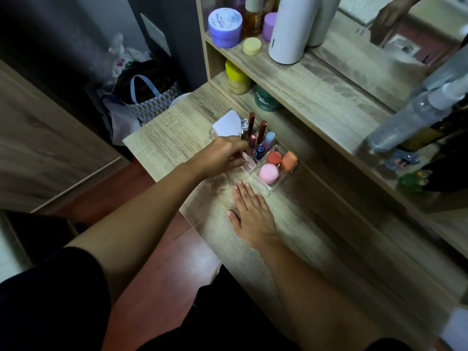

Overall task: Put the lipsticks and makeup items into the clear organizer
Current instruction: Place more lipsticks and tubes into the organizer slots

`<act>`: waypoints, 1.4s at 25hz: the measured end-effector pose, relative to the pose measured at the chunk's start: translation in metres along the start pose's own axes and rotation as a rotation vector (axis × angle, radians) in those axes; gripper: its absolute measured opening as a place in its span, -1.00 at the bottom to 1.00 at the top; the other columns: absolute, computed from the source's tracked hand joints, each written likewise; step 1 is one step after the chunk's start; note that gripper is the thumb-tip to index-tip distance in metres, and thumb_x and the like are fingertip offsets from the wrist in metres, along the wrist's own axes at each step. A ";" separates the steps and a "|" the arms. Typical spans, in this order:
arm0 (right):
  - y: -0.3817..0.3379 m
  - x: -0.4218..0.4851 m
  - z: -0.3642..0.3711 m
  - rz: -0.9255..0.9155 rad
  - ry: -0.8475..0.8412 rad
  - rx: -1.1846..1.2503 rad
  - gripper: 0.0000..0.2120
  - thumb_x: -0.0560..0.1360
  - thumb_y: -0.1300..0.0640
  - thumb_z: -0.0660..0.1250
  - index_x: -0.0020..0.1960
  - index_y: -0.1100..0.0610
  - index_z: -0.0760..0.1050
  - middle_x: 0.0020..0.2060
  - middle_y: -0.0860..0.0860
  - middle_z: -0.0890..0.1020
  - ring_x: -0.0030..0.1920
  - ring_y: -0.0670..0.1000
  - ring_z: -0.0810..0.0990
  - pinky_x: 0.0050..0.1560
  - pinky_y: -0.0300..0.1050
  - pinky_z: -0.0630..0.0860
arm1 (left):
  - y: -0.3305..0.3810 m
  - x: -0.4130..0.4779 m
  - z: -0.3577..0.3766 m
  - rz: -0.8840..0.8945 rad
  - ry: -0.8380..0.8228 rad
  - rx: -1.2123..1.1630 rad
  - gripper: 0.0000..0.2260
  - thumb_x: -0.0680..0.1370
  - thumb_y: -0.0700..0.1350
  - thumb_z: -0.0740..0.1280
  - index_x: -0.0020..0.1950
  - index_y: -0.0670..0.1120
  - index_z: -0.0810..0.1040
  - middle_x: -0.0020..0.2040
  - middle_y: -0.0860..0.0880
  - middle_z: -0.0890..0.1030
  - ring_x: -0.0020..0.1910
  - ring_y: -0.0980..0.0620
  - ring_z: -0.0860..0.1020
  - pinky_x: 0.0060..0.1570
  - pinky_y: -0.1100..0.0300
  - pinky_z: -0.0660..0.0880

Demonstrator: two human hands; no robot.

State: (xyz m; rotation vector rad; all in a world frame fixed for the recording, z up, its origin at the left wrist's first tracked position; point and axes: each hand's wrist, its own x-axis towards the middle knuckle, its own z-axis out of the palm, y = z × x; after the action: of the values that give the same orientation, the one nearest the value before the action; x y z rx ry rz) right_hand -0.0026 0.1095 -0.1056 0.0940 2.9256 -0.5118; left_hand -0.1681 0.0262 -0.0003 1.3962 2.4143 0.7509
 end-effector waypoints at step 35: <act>-0.003 0.002 0.000 0.018 0.002 0.040 -0.40 0.58 -0.11 0.04 0.52 0.11 -0.02 0.55 0.02 0.03 0.55 0.02 -0.03 0.51 0.03 -0.01 | 0.019 0.032 -0.019 0.124 -0.286 0.398 -0.75 0.55 -0.22 0.23 0.21 -0.21 0.49 0.21 -0.21 0.52 0.15 -0.20 0.52 0.06 -0.01 0.45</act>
State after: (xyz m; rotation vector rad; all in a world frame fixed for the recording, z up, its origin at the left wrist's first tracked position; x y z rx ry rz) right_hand -0.0047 0.1071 -0.1055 0.1255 2.9144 -0.5679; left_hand -0.1792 0.0556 0.0273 1.6762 2.3433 0.0772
